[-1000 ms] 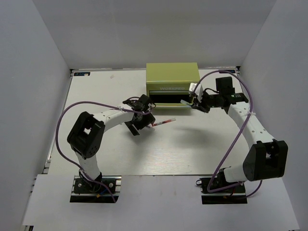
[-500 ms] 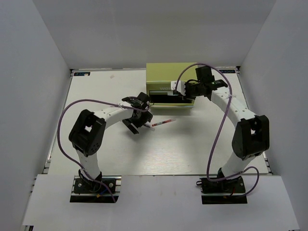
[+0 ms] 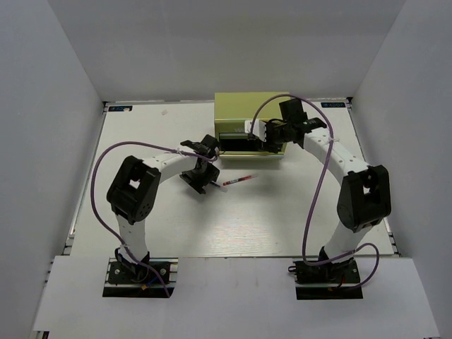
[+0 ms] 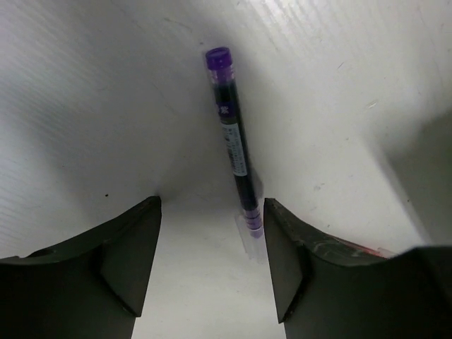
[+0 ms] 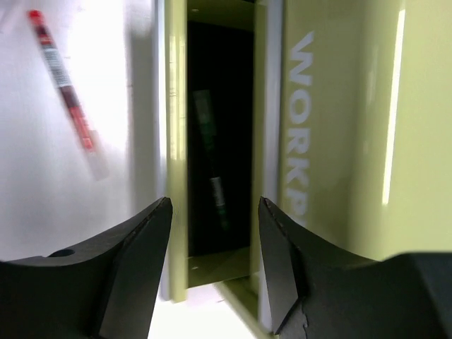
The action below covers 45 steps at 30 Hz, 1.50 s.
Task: Sort the stationery into containers
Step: Place the pen in the storage box, then pick up the pen from the center of the board.
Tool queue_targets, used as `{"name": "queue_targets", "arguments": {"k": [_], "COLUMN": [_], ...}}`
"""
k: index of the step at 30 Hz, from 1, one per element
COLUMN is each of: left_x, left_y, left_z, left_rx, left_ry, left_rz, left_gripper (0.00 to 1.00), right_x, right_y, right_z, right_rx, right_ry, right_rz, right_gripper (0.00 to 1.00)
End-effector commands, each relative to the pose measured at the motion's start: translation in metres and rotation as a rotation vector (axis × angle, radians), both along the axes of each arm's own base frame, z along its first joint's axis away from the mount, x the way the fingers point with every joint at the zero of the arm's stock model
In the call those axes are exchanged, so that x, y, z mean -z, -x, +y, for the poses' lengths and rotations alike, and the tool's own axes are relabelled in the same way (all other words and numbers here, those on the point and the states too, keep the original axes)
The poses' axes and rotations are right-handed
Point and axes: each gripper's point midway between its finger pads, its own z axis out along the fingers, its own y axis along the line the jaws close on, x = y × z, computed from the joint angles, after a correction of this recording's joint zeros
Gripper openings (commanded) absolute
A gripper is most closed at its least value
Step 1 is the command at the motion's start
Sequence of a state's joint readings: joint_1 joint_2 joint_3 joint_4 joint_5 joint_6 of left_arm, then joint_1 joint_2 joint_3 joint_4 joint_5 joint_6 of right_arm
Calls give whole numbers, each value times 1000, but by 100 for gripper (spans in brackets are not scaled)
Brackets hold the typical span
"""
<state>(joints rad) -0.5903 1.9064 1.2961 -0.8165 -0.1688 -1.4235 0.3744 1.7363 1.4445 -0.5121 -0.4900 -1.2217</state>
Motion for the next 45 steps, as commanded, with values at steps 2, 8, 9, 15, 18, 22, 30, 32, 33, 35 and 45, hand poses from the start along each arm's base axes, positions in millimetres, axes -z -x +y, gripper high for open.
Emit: {"name": "queue_targets", "arguments": {"k": [2, 8, 9, 15, 18, 22, 30, 32, 33, 35, 45], "left_x": [-9, 7, 7, 15, 10, -26, -97, -106, -111, -129, -171], "left_y": [-13, -6, -5, 9, 7, -10, -40, -45, -42, -45, -30], "left_z": [-1, 4, 2, 4, 3, -10, -49, -57, -64, -75, -101], "left_rx": [-40, -39, -37, -34, -25, 36, 323, 413, 464, 607, 1310], "left_ry": [-22, -83, -74, -57, -39, 36, 231, 257, 292, 323, 183], "left_rz": [2, 90, 97, 125, 97, -54, -441, -537, -561, -710, -1065], "left_gripper": [68, 56, 51, 26, 15, 10, 0, 0, 0, 0, 0], "right_x": [-25, -24, -22, -24, -21, -13, -4, -1, -3, 0, 1], "right_y": [28, 59, 63, 74, 81, 90, 98, 99, 99, 99, 95], "right_z": [1, -4, -4, -9, -10, -12, -23, -26, -27, -30, -40], "right_rx": [0, 13, 14, 63, 77, 105, 178, 194, 197, 212, 273], "right_ry": [-89, -145, -150, -190, -205, -215, -235, -231, -232, -229, -238], "right_rz": [-5, 35, 42, 70, 89, 126, 121, 123, 117, 117, 88], "right_gripper": [58, 58, 58, 61, 74, 90, 90, 90, 90, 90, 90]}}
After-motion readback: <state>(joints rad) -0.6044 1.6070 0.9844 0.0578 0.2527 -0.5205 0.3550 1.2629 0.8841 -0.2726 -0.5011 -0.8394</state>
